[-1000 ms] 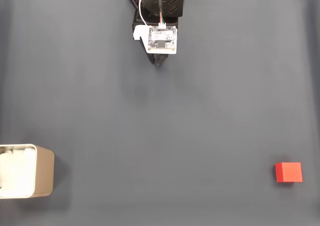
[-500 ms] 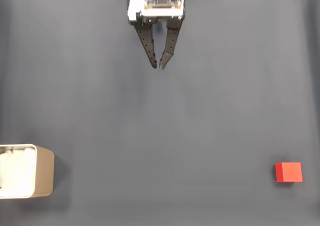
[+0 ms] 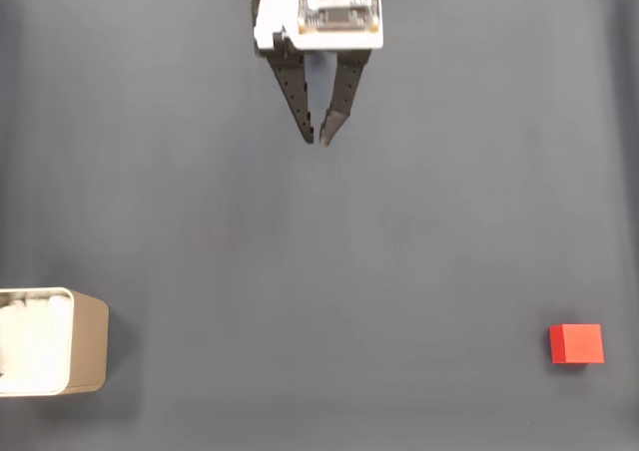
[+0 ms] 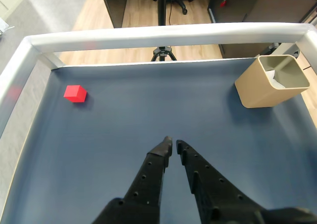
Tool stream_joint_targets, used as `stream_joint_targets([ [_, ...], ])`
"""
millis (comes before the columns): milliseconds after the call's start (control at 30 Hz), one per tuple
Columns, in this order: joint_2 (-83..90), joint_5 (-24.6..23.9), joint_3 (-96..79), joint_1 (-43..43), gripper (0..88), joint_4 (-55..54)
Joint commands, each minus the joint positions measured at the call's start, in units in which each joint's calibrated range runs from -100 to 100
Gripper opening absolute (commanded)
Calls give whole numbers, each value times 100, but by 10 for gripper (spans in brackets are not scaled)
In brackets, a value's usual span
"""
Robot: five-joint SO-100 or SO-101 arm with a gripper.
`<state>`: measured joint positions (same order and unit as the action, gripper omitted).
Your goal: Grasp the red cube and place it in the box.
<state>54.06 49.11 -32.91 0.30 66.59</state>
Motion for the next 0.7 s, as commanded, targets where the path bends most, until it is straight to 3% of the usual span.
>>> stream_joint_targets([
  [0,-215,122,444,6,0,22],
  [667,-1203,337,1147,-562,0,-323],
])
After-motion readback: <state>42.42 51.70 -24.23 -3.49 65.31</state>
